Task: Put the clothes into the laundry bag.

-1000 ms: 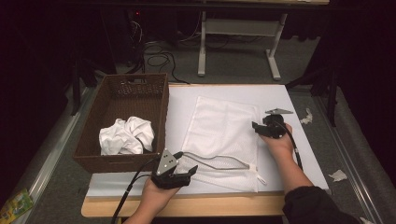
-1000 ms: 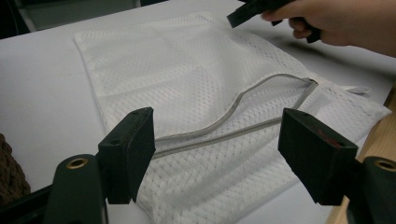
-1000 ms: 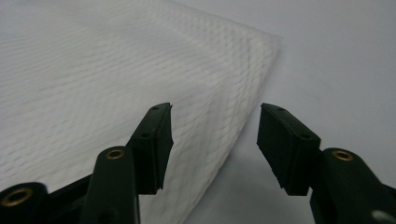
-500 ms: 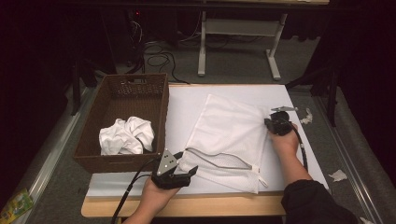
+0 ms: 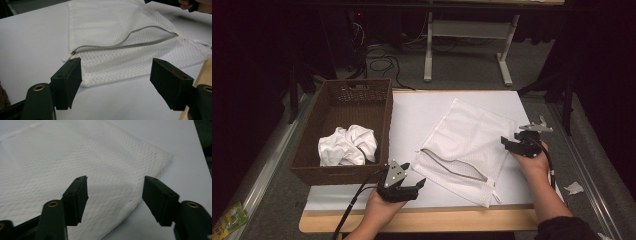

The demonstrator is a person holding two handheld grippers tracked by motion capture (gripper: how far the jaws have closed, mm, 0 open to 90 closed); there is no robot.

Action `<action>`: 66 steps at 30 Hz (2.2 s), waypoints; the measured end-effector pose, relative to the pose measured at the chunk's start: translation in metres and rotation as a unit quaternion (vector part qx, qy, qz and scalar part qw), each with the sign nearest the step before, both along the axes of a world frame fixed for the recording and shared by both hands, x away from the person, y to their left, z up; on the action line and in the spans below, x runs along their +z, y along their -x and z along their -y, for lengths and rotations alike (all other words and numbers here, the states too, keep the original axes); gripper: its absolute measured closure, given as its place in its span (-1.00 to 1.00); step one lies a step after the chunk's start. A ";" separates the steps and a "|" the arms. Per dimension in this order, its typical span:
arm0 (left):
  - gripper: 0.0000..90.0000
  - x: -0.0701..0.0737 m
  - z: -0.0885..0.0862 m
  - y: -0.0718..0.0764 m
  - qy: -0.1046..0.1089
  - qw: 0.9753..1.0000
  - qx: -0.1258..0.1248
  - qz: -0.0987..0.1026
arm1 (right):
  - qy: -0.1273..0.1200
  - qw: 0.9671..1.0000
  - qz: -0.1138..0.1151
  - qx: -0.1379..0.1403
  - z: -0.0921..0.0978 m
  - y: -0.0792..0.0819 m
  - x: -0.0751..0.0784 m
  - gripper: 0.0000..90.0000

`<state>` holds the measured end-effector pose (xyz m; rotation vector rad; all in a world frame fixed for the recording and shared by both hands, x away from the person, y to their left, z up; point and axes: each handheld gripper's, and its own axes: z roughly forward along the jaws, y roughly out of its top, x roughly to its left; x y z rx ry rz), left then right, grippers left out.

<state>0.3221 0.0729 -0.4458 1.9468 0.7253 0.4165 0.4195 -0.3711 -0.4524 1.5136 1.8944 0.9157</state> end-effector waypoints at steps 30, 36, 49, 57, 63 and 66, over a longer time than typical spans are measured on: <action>-0.53 0.002 0.005 0.002 0.019 1.000 -0.011 -0.015 | -0.041 0.993 0.063 0.085 -0.058 0.109 0.018 -0.92; -0.54 0.022 0.002 0.010 0.029 0.999 -0.020 0.012 | -0.039 0.992 0.072 0.096 -0.063 0.110 0.021 -0.99; -0.71 0.055 -0.029 0.012 0.044 0.998 0.020 0.037 | -0.042 0.990 0.068 0.116 -0.066 0.108 0.017 -0.99; -0.67 0.065 -0.057 0.005 0.057 0.996 0.052 0.040 | -0.042 0.990 0.064 0.118 -0.064 0.107 0.015 -0.99; -0.67 0.070 -0.079 0.000 0.058 0.994 0.082 0.046 | -0.043 0.991 0.052 0.116 -0.063 0.105 0.013 -0.98; -0.67 0.071 -0.089 -0.004 0.064 0.992 0.096 0.045 | -0.044 0.991 0.050 0.116 -0.063 0.105 0.013 -0.98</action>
